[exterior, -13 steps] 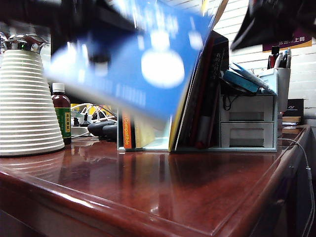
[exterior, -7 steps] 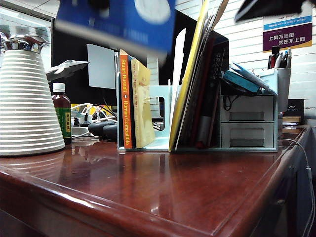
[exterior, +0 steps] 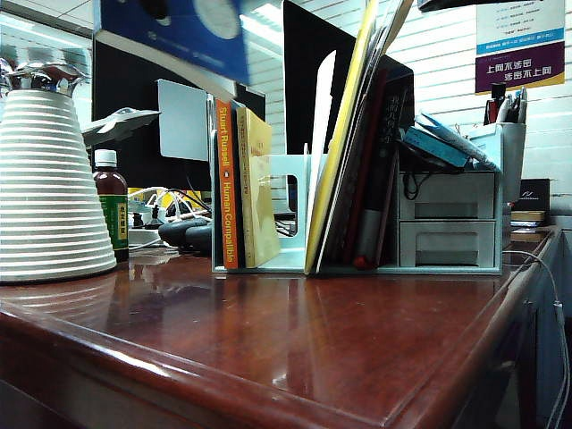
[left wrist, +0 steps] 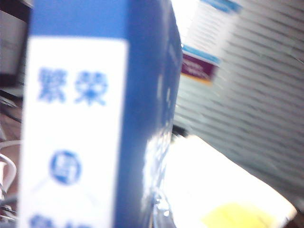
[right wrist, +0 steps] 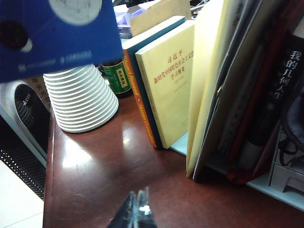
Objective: Pick up the blue book and put it on the bookshelf.
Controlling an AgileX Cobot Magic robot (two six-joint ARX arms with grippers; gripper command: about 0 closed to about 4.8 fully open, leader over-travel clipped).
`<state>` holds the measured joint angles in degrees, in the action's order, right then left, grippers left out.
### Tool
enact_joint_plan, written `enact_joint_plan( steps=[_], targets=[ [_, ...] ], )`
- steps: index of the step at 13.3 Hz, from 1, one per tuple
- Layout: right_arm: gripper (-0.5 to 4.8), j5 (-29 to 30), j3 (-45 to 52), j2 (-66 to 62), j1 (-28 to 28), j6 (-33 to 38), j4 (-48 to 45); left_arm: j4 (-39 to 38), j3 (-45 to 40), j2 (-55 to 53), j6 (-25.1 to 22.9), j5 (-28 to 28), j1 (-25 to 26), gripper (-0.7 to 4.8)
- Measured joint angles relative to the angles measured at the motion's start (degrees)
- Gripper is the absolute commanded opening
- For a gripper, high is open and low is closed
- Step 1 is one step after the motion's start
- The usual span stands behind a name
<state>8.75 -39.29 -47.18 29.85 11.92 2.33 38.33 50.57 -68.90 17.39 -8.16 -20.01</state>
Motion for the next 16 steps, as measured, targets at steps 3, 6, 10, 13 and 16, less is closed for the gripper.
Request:
enact_joint_plan(
  steps=[3,6,10,13,16],
  targets=[
    [-0.02,0.09,0.00,-0.04,0.02,0.00,0.09,4.81,3.43,-5.09,-2.25,5.84,-5.20,-0.05],
    [-0.01,0.15,0.00,-0.07,0.04,0.00,0.11,4.92,11.82,-12.22,-5.03,7.30,-7.67,-0.05],
    [-0.01,2.05,0.00,-0.04,0.04,0.02,0.11,5.53,22.97,-24.92,-5.16,8.39,-7.65,-0.06],
    [-0.01,3.52,0.00,-0.02,0.04,0.04,0.09,4.76,26.93,-31.41,-5.16,11.58,-8.44,-0.05],
    [-0.01,4.28,0.00,0.00,0.04,0.04,0.09,4.57,27.12,-33.18,-7.63,18.60,-9.44,-0.05]
  ],
)
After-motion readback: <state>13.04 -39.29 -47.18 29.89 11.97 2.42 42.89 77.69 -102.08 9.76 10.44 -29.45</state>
